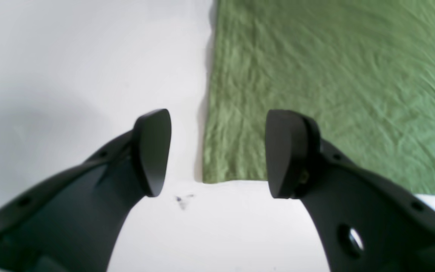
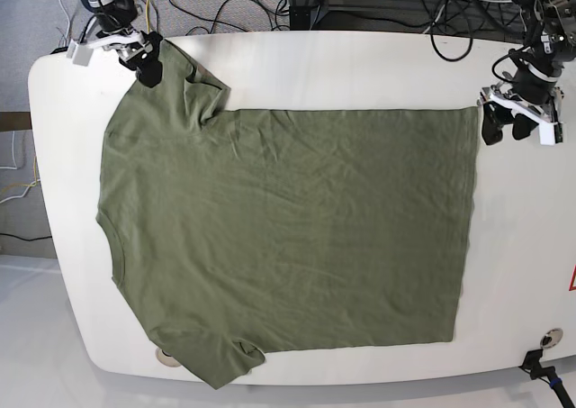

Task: Fold the T-shirt properly
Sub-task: 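Lower both grippers to the shirt's shoulder and hem corners, then pinch the shirt corners nearest each gripper with both grippers, then drag the gripped shirt edge toward the robot with both grippers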

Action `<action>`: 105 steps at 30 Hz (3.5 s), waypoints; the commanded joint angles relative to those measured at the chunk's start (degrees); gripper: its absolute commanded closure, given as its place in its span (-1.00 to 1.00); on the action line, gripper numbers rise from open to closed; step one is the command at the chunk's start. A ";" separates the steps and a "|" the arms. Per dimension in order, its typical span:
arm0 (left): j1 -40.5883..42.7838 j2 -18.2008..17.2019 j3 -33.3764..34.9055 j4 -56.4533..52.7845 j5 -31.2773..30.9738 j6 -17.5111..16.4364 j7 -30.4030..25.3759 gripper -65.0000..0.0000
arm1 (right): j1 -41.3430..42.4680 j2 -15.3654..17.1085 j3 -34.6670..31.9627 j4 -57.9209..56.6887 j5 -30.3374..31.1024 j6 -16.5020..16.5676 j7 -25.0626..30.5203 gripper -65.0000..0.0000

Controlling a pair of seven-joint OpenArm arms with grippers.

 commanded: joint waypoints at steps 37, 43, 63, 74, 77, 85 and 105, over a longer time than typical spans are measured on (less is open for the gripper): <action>-0.40 -0.68 0.69 0.34 -0.49 -0.43 0.09 -0.14 | 2.32 0.33 -5.10 -9.70 2.19 1.43 -2.86 1.00; -0.49 -0.68 0.78 -2.47 -0.58 -0.43 2.72 -0.15 | 4.08 0.33 -4.92 -9.97 2.02 1.43 -6.81 1.00; -7.44 -0.68 7.81 -15.66 -0.58 -0.61 8.09 -0.29 | 4.17 0.50 -4.92 -9.97 1.84 1.43 -6.81 1.00; -8.49 -0.50 7.81 -15.66 -0.58 -0.61 8.00 0.34 | 4.17 0.68 -4.92 -9.97 1.84 1.43 -6.90 1.00; -8.49 -0.50 7.81 -15.66 -0.58 -0.61 7.82 0.46 | 4.17 0.68 -4.92 -9.97 1.84 1.43 -6.90 1.00; -9.72 -0.50 7.81 -15.66 -0.58 -0.61 7.82 1.00 | 4.17 0.68 -4.92 -9.79 1.84 1.52 -6.90 1.00; 9.53 -0.68 7.46 -2.39 -0.75 -0.61 8.18 1.00 | -10.95 0.42 -4.75 5.77 2.28 1.52 -6.90 1.00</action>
